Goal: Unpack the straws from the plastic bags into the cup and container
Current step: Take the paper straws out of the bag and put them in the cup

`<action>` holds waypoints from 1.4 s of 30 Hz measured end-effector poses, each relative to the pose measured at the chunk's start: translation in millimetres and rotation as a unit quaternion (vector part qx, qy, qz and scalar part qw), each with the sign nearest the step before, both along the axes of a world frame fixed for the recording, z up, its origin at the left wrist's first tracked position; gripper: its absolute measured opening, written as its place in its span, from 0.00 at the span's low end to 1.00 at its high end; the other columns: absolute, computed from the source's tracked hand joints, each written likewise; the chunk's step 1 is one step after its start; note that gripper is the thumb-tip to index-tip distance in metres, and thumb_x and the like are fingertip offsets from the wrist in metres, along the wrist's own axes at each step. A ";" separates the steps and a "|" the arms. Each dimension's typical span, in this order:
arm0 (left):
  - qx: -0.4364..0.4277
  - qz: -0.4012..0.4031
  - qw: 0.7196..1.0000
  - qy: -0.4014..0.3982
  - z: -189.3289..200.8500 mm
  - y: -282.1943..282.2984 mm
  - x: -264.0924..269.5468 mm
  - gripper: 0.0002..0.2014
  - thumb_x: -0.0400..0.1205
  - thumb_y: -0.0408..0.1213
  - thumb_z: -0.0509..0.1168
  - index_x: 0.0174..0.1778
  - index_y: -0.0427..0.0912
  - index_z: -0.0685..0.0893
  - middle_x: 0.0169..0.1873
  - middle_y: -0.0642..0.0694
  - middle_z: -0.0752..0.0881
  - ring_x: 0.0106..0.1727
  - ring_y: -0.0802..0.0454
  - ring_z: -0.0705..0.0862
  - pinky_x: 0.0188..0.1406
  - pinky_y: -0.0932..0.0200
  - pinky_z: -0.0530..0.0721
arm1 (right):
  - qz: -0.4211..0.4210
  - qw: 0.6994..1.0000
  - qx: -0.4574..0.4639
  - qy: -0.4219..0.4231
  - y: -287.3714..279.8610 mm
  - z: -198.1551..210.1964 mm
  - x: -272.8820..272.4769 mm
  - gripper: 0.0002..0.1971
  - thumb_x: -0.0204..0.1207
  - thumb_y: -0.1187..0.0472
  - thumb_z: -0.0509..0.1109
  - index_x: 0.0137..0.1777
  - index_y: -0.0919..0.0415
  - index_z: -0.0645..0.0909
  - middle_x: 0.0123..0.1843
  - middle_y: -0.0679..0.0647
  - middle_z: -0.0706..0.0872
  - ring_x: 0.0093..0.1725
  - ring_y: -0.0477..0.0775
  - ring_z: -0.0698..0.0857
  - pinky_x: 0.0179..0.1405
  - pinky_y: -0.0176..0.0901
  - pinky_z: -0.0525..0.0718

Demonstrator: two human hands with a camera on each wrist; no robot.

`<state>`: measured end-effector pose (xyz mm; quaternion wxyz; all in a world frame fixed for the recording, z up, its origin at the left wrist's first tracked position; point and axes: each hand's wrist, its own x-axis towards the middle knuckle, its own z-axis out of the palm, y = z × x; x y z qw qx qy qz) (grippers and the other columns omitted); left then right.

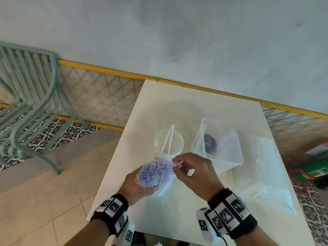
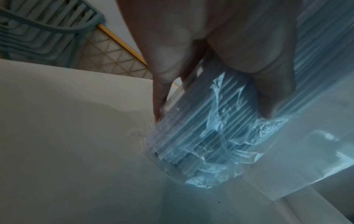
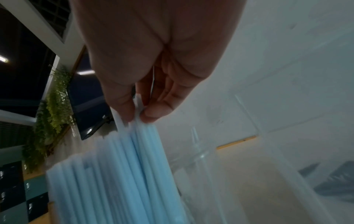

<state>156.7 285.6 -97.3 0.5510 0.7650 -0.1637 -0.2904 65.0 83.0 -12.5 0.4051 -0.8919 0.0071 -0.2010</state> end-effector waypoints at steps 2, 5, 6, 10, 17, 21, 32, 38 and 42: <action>-0.002 0.001 1.000 -0.001 1.2 3.6 3.7 0.28 0.64 0.31 0.84 0.53 0.58 0.81 0.44 0.80 0.85 0.48 0.77 0.84 0.41 0.83 0.78 | -0.010 1.000 0.009 -0.021 4.9 7.0 3.4 0.09 0.72 0.67 0.79 0.51 0.60 0.88 0.43 0.46 0.87 0.31 0.43 0.83 0.37 0.29 0.82; -0.005 -0.001 1.000 0.002 1.2 7.4 7.0 0.27 0.65 0.31 0.83 0.54 0.56 0.82 0.44 0.78 0.86 0.47 0.76 0.85 0.41 0.83 0.78 | -0.007 0.999 0.037 0.005 12.6 3.6 7.8 0.15 0.73 0.63 0.79 0.59 0.57 0.85 0.50 0.45 0.85 0.33 0.45 0.83 0.37 0.31 0.83; -0.005 -0.004 1.000 0.003 1.2 8.1 7.7 0.27 0.65 0.30 0.83 0.55 0.55 0.82 0.44 0.78 0.86 0.47 0.76 0.85 0.41 0.82 0.79 | -0.004 0.999 0.043 0.024 15.5 -0.8 9.5 0.17 0.73 0.61 0.79 0.62 0.57 0.84 0.52 0.45 0.84 0.34 0.46 0.83 0.37 0.32 0.83; 0.001 -0.009 1.000 -0.003 2.1 8.7 8.4 0.26 0.66 0.31 0.82 0.54 0.56 0.82 0.44 0.78 0.86 0.47 0.76 0.85 0.40 0.82 0.79 | -0.034 0.999 0.035 0.019 23.2 -10.1 14.7 0.09 0.75 0.59 0.78 0.54 0.59 0.87 0.48 0.45 0.85 0.33 0.45 0.83 0.35 0.27 0.79; 0.025 -0.020 0.999 -0.027 3.2 9.3 11.0 0.25 0.66 0.37 0.83 0.52 0.61 0.80 0.43 0.82 0.83 0.47 0.78 0.83 0.39 0.84 0.78 | -0.065 0.997 0.025 0.035 29.0 -12.4 20.7 0.15 0.72 0.46 0.77 0.54 0.52 0.86 0.50 0.42 0.84 0.32 0.49 0.82 0.35 0.27 0.79; 0.042 -0.021 0.998 -0.041 2.8 9.3 12.4 0.24 0.65 0.41 0.82 0.50 0.64 0.80 0.41 0.75 0.86 0.47 0.79 0.83 0.39 0.84 0.77 | -0.104 0.993 0.045 0.018 33.5 -13.6 26.2 0.05 0.74 0.55 0.78 0.46 0.55 0.87 0.43 0.45 0.86 0.37 0.47 0.86 0.35 0.39 0.86; 0.024 -0.012 0.999 -0.024 1.7 15.3 17.1 0.26 0.65 0.36 0.83 0.53 0.61 0.81 0.45 0.79 0.84 0.48 0.76 0.84 0.39 0.81 0.79 | -0.142 0.986 0.057 0.070 35.2 -1.0 38.2 0.13 0.73 0.59 0.77 0.31 0.62 0.81 0.32 0.53 0.81 0.28 0.53 0.83 0.24 0.45 0.85; 0.013 -0.006 1.000 -0.027 3.7 20.9 22.6 0.26 0.65 0.38 0.84 0.51 0.62 0.79 0.44 0.83 0.83 0.48 0.79 0.83 0.41 0.83 0.78 | -0.113 0.988 0.080 0.074 26.9 50.4 45.5 0.08 0.73 0.64 0.78 0.35 0.67 0.85 0.32 0.57 0.88 0.23 0.49 0.86 0.20 0.27 0.77; 0.011 0.012 1.000 -0.016 0.9 25.8 27.6 0.25 0.65 0.38 0.84 0.52 0.58 0.81 0.44 0.80 0.84 0.47 0.78 0.83 0.41 0.84 0.77 | -0.114 0.990 0.058 0.054 8.9 106.5 53.5 0.04 0.74 0.61 0.78 0.39 0.60 0.90 0.27 0.40 0.88 0.22 0.41 0.86 0.23 0.33 0.83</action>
